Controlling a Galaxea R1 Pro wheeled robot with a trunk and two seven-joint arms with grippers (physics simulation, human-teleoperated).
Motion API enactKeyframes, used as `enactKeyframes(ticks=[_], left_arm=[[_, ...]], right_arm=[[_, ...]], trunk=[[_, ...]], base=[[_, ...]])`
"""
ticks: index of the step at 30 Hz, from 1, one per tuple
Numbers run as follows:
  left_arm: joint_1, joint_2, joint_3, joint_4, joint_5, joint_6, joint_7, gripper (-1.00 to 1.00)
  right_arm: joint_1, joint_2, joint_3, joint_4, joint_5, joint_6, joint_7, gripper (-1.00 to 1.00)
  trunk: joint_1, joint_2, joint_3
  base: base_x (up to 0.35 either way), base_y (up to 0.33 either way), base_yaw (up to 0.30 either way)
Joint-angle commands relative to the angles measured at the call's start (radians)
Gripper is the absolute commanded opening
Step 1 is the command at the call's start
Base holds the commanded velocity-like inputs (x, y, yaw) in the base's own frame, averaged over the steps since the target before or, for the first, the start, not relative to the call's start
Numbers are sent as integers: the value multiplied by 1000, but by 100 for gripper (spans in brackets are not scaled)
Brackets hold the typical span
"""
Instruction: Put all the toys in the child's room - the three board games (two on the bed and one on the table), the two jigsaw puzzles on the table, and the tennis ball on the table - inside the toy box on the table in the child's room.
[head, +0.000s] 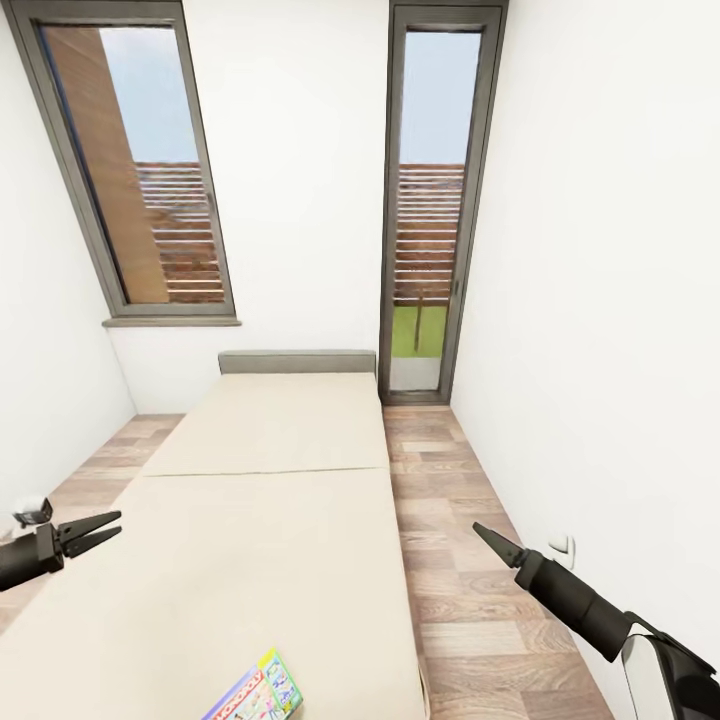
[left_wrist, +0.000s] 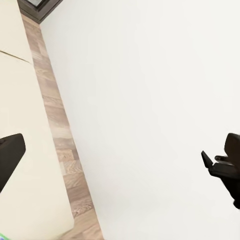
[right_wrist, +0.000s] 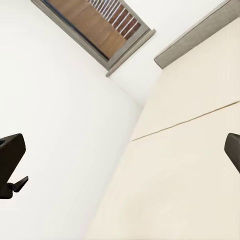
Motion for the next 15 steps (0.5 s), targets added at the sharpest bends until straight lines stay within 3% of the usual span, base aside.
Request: enactKeyframes(ticks=[1, 7, 15], left_arm=[[-1, 0, 0, 6, -1, 13, -4, 100], [-1, 2, -3, 82, -4, 18, -3, 100], [-1, 3, -5, 119, -10, 19, -3, 100]], right_arm=[[-1, 1, -2, 0, -3, 6, 2, 100], [-1, 1, -1, 0, -3, 7, 0, 100], [-1, 5, -1, 0, -4, 7, 0, 100]], trunk=[[4, -9, -5], [27, -51, -24], [58, -107, -49]], base=[[0, 0, 0], [0, 0, 0], [0, 0, 0]])
